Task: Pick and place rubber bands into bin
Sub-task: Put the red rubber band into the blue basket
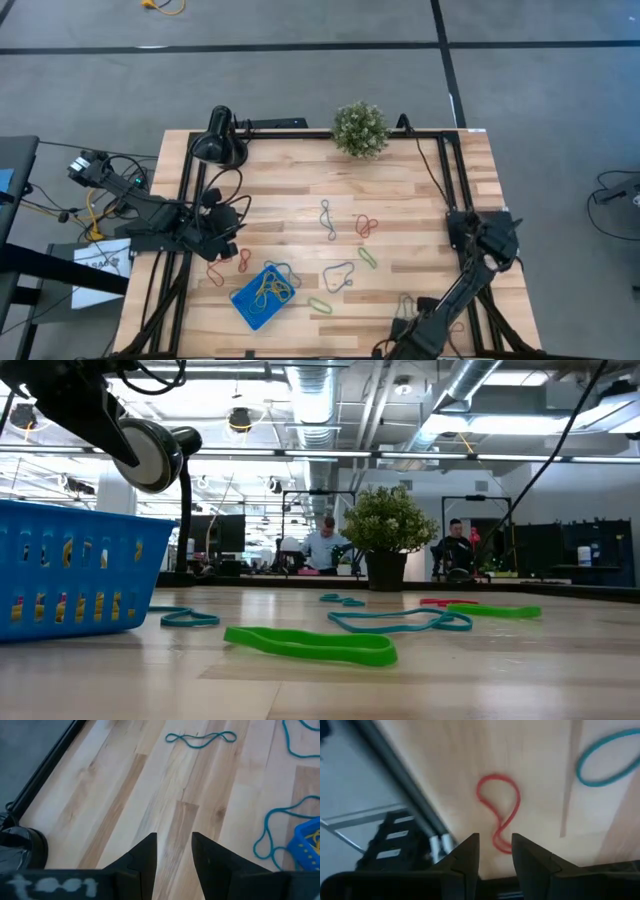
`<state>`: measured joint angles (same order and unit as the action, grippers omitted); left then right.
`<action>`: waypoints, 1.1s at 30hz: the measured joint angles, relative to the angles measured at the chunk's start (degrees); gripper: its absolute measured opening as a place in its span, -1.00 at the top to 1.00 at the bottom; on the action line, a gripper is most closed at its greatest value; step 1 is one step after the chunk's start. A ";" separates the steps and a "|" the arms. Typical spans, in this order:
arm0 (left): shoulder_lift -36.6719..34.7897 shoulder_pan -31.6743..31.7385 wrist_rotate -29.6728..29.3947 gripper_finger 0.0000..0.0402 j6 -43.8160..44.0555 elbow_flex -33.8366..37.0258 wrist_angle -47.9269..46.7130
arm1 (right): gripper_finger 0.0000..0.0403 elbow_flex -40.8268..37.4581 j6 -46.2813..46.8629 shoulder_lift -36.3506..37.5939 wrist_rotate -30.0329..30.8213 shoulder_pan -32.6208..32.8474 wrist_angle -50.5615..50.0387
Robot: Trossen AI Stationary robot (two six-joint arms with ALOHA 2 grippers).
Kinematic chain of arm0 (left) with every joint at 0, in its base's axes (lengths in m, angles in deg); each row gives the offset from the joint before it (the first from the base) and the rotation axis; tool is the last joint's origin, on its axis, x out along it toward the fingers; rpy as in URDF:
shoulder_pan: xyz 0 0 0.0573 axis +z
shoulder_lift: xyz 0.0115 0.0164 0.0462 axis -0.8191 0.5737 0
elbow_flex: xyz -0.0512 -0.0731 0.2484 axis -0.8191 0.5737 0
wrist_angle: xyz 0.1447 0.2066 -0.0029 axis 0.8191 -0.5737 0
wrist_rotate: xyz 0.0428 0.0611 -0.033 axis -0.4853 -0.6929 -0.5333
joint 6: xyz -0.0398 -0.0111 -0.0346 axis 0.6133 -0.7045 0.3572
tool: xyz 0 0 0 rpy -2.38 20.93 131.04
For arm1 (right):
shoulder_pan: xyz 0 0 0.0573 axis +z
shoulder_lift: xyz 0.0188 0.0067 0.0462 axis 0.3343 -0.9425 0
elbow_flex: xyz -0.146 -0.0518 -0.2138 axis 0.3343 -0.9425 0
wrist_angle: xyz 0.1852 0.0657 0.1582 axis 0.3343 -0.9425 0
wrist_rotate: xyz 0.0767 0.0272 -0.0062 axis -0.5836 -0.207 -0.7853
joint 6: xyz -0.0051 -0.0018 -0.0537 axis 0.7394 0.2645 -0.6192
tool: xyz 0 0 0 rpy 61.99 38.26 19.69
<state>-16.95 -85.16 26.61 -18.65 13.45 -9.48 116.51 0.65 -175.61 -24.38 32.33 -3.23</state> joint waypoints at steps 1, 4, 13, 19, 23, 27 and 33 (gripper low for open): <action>-0.01 0.00 0.00 0.44 0.00 0.00 0.02 | 0.46 0.00 -0.07 -0.80 -0.35 -0.03 -0.10; -0.02 0.00 0.02 0.44 0.24 0.00 0.02 | 0.46 0.00 -0.94 -2.34 -0.93 -0.11 -3.15; 0.00 -0.02 0.04 0.44 0.86 0.00 0.02 | 0.46 -1.70 2.78 -0.33 -0.64 2.37 2.19; -0.01 -0.02 0.07 0.44 0.83 0.00 0.02 | 0.46 -5.31 7.78 1.30 0.62 6.55 2.57; -0.02 0.00 0.08 0.44 0.83 0.00 0.00 | 0.46 -8.97 14.34 5.57 3.43 9.18 5.40; -0.01 -0.02 0.09 0.44 0.86 0.00 0.02 | 0.46 -12.34 20.21 10.80 11.18 10.73 11.19; -0.01 0.00 0.09 0.44 0.83 0.00 0.00 | 0.46 -16.09 25.49 13.56 16.94 11.88 14.81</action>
<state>-16.96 -85.16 26.70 -17.82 13.45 -9.48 100.42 26.14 -162.05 -7.45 44.21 11.58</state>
